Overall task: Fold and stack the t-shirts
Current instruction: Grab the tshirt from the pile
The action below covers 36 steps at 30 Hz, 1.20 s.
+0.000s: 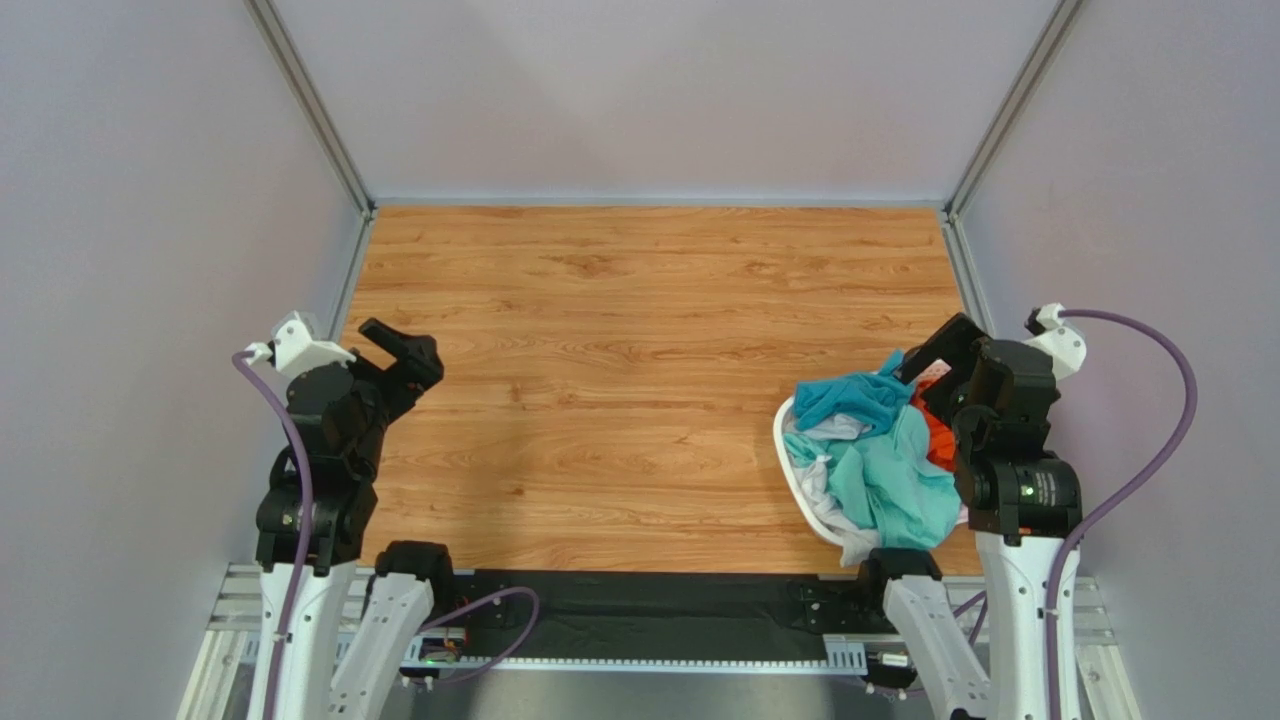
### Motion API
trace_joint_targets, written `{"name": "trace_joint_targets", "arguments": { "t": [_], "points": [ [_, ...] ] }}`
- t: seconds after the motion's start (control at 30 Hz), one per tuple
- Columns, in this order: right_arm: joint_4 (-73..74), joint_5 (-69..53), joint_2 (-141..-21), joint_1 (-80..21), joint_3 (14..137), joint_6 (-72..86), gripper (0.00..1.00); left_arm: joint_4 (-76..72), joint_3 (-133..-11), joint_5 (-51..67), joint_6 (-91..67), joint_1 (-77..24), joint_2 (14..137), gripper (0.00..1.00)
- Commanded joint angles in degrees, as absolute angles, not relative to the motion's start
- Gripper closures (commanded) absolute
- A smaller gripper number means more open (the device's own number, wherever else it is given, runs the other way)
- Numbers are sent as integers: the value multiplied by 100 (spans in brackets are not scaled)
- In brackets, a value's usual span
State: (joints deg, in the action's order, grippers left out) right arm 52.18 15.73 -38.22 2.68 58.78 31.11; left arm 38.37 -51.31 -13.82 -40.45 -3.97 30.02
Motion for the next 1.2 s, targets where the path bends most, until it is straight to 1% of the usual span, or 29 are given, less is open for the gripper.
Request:
{"name": "trace_joint_targets", "arguments": {
  "t": [0.0,0.1,0.17,0.23,0.37,0.47,0.73,0.83,0.93,0.97,1.03,1.07,1.1,1.13,1.17],
  "points": [
    [5431,889,-3700,246,5994,2524,0,3762,-5098,-1319,-4078,-352,3032,0],
    [5694,231,-3884,246,5959,2286,0,3718,-5019,-1275,-4069,-352,3067,0],
    [5696,-595,-4216,246,5854,2145,0,3665,-4975,-1231,-4096,-352,3102,0],
    [5529,-1174,-4429,246,5627,2171,0,3613,-4905,-1090,-4087,-352,3137,0],
    [4714,-1599,-5069,237,5335,2338,0,3542,-4843,-897,-4096,-352,3252,0],
    [4204,-1573,-5334,211,5195,2434,0,3551,-4816,-826,-4104,-352,3305,0],
    [3929,-862,-6046,150,5010,2681,0,3577,-4755,-1019,-4131,-352,3305,0],
    [3955,-502,-6126,36,4957,2672,2,3586,-4755,-1081,-4148,-352,3305,0],
    [3946,-334,-6196,26,4861,2646,7,3595,-4729,-1134,-4166,-352,3305,0],
    [3894,-325,-6240,26,4826,2654,14,3603,-4720,-1169,-4175,-352,3305,0],
    [3771,-238,-6293,26,4746,2646,22,3595,-4711,-1186,-4184,-352,3313,0],
    [3736,-211,-6319,26,4729,2646,36,3612,-4702,-1195,-4192,-352,3313,0],
    [3701,-211,-6398,26,4711,2646,43,3612,-4702,-1230,-4201,-352,3313,0],
    [3622,-211,-6416,26,4685,2637,52,3656,-4711,-1248,-4210,-352,3322,0],
    [3586,-211,-6442,-130,4676,2637,66,3674,-4702,-1283,-4219,-352,3314,0]
  ]
}}
